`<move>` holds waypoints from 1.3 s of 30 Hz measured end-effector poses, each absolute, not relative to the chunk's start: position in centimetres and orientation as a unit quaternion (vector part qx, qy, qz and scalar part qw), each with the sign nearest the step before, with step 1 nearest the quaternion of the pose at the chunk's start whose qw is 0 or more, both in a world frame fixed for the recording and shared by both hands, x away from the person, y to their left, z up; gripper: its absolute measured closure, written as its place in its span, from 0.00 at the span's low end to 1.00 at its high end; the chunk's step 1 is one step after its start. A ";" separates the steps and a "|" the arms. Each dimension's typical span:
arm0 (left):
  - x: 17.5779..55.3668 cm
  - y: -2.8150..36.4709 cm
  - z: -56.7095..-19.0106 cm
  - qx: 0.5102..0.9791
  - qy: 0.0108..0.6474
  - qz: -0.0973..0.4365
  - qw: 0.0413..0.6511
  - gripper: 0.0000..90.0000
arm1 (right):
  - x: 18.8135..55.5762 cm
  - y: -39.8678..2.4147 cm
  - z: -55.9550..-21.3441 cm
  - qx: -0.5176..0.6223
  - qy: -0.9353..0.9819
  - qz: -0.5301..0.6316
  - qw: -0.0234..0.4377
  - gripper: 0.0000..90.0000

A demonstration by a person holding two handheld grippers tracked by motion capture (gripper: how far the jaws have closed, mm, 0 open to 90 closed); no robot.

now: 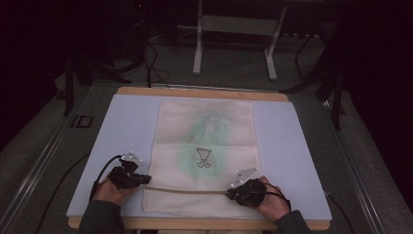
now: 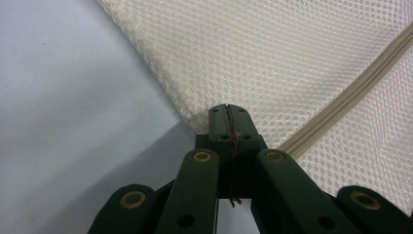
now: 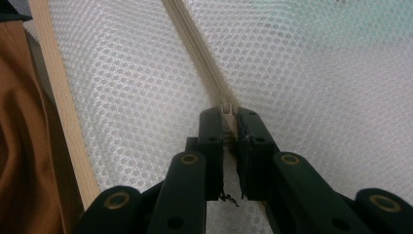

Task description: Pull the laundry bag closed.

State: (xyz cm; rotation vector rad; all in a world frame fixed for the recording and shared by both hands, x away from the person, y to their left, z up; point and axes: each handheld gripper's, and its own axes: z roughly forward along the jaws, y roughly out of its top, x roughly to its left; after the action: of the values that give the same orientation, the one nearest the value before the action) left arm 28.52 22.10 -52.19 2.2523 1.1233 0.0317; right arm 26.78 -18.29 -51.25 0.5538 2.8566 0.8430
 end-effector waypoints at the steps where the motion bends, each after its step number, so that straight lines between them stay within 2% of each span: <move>1: 28.5 22.1 -52.2 0.852 0.425 0.012 0.307 1.00 | 26.8 -18.3 -51.2 0.183 0.941 0.277 0.056 0.91; 28: 28.5 22.1 -52.2 0.852 0.424 0.012 0.307 1.00 | 26.7 -20.6 -51.2 0.209 0.936 0.278 0.056 0.91; 39: 28.5 22.1 -52.2 0.852 0.424 0.013 0.307 1.00 | 26.9 -23.8 -51.1 0.235 0.929 0.282 0.053 0.91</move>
State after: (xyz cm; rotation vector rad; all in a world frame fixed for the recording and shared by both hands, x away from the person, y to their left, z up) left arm 28.49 22.08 -52.18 2.2544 1.1208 0.0357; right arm 26.89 -23.80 -51.13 0.7147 2.8231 0.8559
